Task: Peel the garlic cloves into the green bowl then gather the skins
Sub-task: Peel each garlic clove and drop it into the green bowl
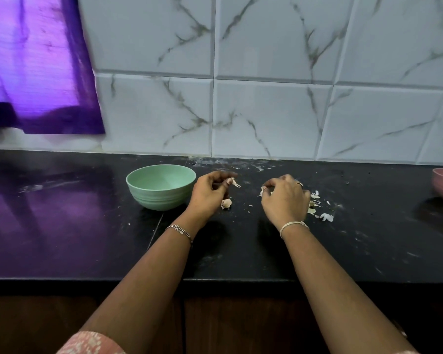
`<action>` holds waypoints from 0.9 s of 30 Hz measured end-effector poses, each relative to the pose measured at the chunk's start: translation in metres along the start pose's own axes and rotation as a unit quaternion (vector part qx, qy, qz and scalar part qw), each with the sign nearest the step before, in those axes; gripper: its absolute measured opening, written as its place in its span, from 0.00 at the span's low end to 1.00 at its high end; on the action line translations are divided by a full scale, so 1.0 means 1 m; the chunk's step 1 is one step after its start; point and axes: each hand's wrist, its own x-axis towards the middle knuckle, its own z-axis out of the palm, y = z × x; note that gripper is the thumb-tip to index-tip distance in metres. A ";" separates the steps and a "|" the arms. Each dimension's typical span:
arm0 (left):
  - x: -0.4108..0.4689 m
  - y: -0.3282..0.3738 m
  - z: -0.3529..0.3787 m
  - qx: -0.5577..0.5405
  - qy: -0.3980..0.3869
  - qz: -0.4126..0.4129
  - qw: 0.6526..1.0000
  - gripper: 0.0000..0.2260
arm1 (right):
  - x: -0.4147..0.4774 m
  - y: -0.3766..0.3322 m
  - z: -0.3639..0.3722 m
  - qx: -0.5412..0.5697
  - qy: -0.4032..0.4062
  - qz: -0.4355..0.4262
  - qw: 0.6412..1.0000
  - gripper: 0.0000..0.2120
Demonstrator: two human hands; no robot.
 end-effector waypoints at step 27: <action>-0.007 0.007 0.002 -0.055 -0.035 -0.035 0.997 0.06 | 0.011 0.008 0.007 0.214 -0.072 -0.114 0.967 0.11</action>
